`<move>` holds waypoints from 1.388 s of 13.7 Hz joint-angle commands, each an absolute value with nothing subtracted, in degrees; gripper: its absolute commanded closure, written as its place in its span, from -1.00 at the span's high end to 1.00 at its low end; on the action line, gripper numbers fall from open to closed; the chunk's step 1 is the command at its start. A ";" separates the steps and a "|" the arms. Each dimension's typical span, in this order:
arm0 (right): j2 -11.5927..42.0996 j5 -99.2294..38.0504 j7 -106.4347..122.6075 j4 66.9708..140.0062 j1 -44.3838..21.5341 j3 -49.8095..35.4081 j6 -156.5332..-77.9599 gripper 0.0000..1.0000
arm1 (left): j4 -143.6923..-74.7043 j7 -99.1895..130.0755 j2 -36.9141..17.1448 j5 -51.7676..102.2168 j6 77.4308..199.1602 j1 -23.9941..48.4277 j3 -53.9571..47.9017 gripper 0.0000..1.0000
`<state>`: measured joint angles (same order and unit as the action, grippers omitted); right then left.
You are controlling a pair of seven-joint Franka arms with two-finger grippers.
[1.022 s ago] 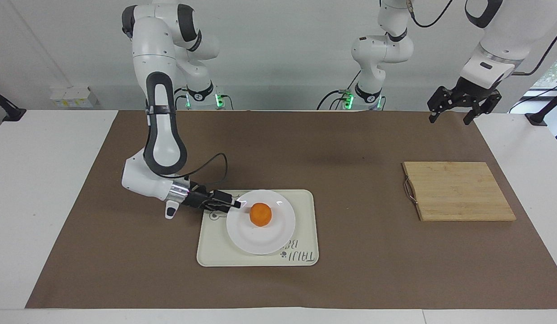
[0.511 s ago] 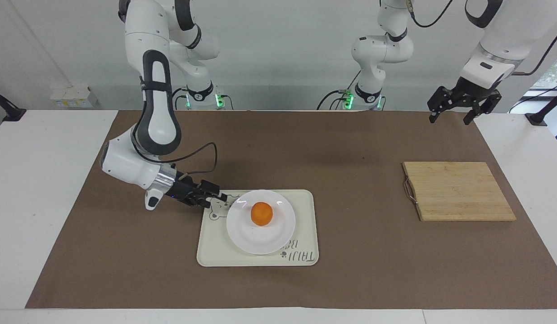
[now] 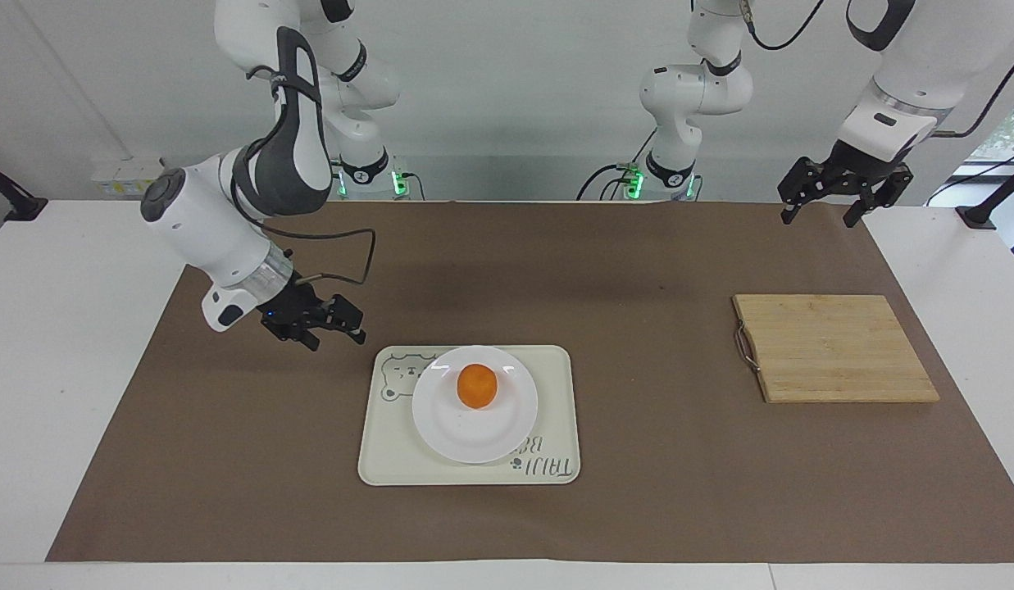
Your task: Place orange and plate with both arms
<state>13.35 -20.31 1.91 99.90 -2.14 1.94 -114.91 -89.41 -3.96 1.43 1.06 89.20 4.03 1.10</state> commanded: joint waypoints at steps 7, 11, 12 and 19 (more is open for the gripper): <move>2.30 -9.05 -1.76 100.63 0.97 1.93 -103.02 1.00 | -88.15 -3.69 1.23 0.62 87.80 3.52 0.70 1.00; -1.22 -5.81 -1.50 98.89 0.97 1.93 -98.80 1.00 | -88.15 -3.69 1.23 0.62 87.89 3.52 0.70 1.00; -1.40 -5.80 -1.49 97.57 0.97 2.11 -96.61 1.00 | -88.15 -3.69 1.23 0.62 87.80 3.52 0.70 1.00; -4.13 -1.67 1.32 93.33 0.88 1.76 -89.03 1.00 | -88.15 -3.69 1.23 0.62 87.80 3.52 0.70 1.00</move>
<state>-2.99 -3.64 -0.04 91.85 0.69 2.26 -89.02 -89.41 -3.96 1.43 1.06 89.20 4.03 1.10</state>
